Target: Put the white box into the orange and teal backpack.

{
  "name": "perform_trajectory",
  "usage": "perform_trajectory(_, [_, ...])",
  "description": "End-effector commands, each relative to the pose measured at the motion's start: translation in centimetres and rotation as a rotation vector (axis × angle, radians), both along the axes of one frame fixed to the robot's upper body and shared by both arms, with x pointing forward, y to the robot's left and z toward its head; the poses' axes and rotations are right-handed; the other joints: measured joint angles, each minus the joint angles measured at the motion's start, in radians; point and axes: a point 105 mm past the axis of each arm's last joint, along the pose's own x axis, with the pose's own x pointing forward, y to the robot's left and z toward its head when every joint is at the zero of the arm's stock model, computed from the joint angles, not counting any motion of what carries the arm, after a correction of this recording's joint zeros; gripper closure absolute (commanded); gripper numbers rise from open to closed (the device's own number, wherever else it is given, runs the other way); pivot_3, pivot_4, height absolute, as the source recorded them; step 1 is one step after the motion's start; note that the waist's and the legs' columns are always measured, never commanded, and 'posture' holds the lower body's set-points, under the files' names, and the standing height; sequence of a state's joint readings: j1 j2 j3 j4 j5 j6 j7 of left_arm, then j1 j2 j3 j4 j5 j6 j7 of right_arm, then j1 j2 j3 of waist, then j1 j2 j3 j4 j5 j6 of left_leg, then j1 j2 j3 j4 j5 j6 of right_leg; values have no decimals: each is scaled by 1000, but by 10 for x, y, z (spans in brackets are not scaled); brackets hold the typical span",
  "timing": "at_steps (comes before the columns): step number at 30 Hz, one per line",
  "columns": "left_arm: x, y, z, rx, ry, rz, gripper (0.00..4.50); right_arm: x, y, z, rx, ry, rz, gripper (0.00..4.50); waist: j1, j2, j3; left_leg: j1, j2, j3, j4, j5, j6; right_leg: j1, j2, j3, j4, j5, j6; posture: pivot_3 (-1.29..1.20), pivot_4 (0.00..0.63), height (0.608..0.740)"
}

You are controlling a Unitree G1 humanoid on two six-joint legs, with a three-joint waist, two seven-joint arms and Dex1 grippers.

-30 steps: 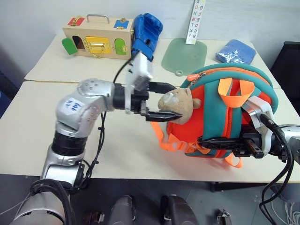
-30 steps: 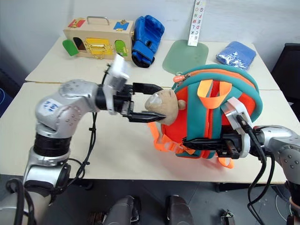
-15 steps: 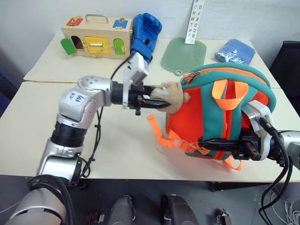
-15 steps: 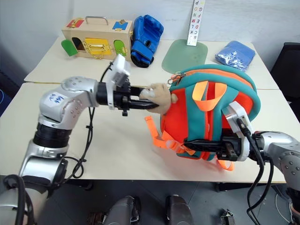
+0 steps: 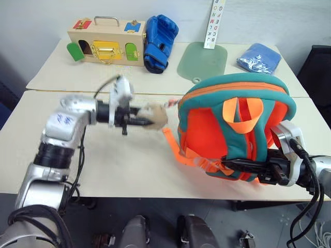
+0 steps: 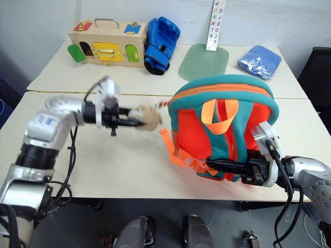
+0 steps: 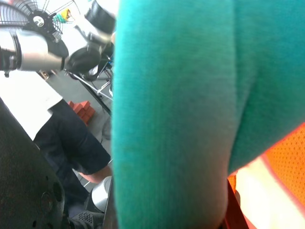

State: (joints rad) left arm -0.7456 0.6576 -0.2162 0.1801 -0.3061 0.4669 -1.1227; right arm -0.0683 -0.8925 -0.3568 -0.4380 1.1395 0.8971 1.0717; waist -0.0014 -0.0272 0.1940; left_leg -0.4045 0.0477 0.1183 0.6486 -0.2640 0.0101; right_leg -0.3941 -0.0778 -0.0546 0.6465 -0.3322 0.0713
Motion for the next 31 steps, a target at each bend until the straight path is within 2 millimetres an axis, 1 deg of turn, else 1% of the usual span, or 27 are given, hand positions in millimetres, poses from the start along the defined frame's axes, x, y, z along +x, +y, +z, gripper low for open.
perform_trajectory(1, [0, -19, -39, 86, -19, -28, 3247, -4, 4, 12, 16, -82, 12, 4500, 3, 0, 0, 0, 0, 0, 0, -1, 2, 0, 0, 0, 0, 0, 0, 0, 150, 740])
perform_trajectory(4, [5, -43, -55, 73, -31, -21, 3247, -1, 6, 14, 8, -132, -10, 4500, 13, 0, 0, -1, -1, -1, 1, -3, 5, 1, -1, 0, 0, 0, 0, 0, 150, 740])
perform_trajectory(6, [7, -53, -55, 38, -26, -8, 3247, 7, 7, 12, -24, -185, -61, 4500, 18, 0, -1, 0, -1, -1, 2, -3, 6, 2, -1, 0, 0, 0, 0, 0, 150, 740])
perform_trajectory(8, [6, -54, -48, -6, -8, -1, 3247, 17, 5, 3, -96, -203, -119, 4500, 17, 0, -1, 0, -1, -1, 2, -3, 6, 1, -1, 0, 0, 0, 1, 0, 150, 740])
perform_trajectory(10, [0, -47, -38, -48, 26, -14, 2634, 16, 1, -2, -90, -120, -116, 3752, 15, 0, -1, 0, -1, -1, 2, -3, 6, 1, -1, 0, 0, 0, 1, 0, 150, 740])
perform_trajectory(11, [-4, -43, -34, -64, 39, -23, 2417, 14, -1, -1, -70, -90, -108, 3503, 14, 0, -1, 0, -1, -1, 1, -3, 6, 1, -1, 0, 1, 0, 1, 0, 150, 740])
perform_trajectory(12, [-8, -39, -30, -75, 50, -30, 2038, 13, -3, 1, -58, -83, -106, 3137, 11, 0, -1, 0, 0, -1, 1, -3, 5, 0, -1, -1, 1, 0, 1, 0, 150, 740])
perform_trajectory(14, [-17, -21, -17, -113, 64, -16, 1415, 18, -17, -3, -115, -110, -184, 2478, 1, 0, -1, 0, 0, -1, 1, -3, 5, 0, -1, -1, 1, 0, 0, 0, 150, 740])
perform_trajectory(16, [-29, 3, -1, -180, 91, 18, 810, 17, -42, -2, -151, -107, -261, 1820, -4, 0, -1, 0, 0, -1, 0, -3, 5, 0, -1, -1, 1, 0, 0, 0, 150, 740])
perform_trajectory(18, [-42, 24, 16, -234, 112, 52, 110, 10, -71, 5, -157, -83, -325, 1086, -5, 0, 0, 0, 0, -1, 0, -3, 5, 0, -1, -1, 0, 0, 0, 0, 150, 740])
perform_trajectory(19, [-48, 37, 24, -246, 112, 77, 0, 5, -88, 10, -169, -74, -359, 759, -3, 1, 0, 0, 0, -1, 0, -3, 5, 0, -1, -1, 1, 0, 0, 0, 150, 740])
perform_trajectory(21, [-59, 57, 37, -253, 110, 119, 0, -6, -117, 18, -196, -52, -417, 58, -2, 1, 0, 1, 0, -1, 0, -3, 5, 2, -1, -1, 0, 0, 0, 0, 150, 740])
perform_trajectory(23, [-71, 79, 53, -267, 119, 153, 0, -16, -150, 24, -263, -40, -491, 22, 1, 1, 0, 1, 0, -1, 0, -3, 5, 2, -1, -1, -1, 0, 0, 0, 150, 740])
perform_trajectory(24, [-74, 88, 59, -271, 112, 176, 0, -17, -163, 29, -285, -45, -529, 22, 0, 0, 0, 1, 0, -1, -1, -3, 5, 2, -1, -1, -2, 0, 0, 0, 150, 740])
perform_trajectory(26, [-76, 97, 72, -290, 86, 219, 0, -14, -180, 38, -291, -67, -582, 22, 0, 0, -1, 2, 0, -1, -1, -3, 5, 3, -1, -1, -3, -1, -1, 0, 150, 740])
perform_trajectory(28, [-77, 99, 82, -317, 59, 239, 0, -8, -188, 46, -277, -99, -613, 22, -3, 0, -1, 3, 0, -1, -1, -3, 5, 3, -2, 0, -3, -1, -2, 0, 150, 740])
perform_trajectory(29, [-78, 98, 83, -319, 54, 240, 0, -5, -188, 45, -268, -102, -610, 22, -3, 1, -1, 2, 0, -1, -1, -3, 5, 3, -2, 0, -3, -1, -2, 0, 150, 740])
perform_trajectory(30, [-78, 95, 80, -307, 48, 236, 0, -2, -187, 43, -262, -100, -604, 22, -3, 1, -1, 2, 0, -1, -2, -3, 5, 2, -2, 0, -2, -1, -2, 0, 150, 740])
perform_trajectory(31, [-77, 91, 73, -283, 47, 234, 0, 0, -187, 40, -258, -96, -599, 22, -3, 1, -1, 3, 0, -1, -2, -4, 4, 2, -2, 0, -2, -2, -3, 0, 150, 740])
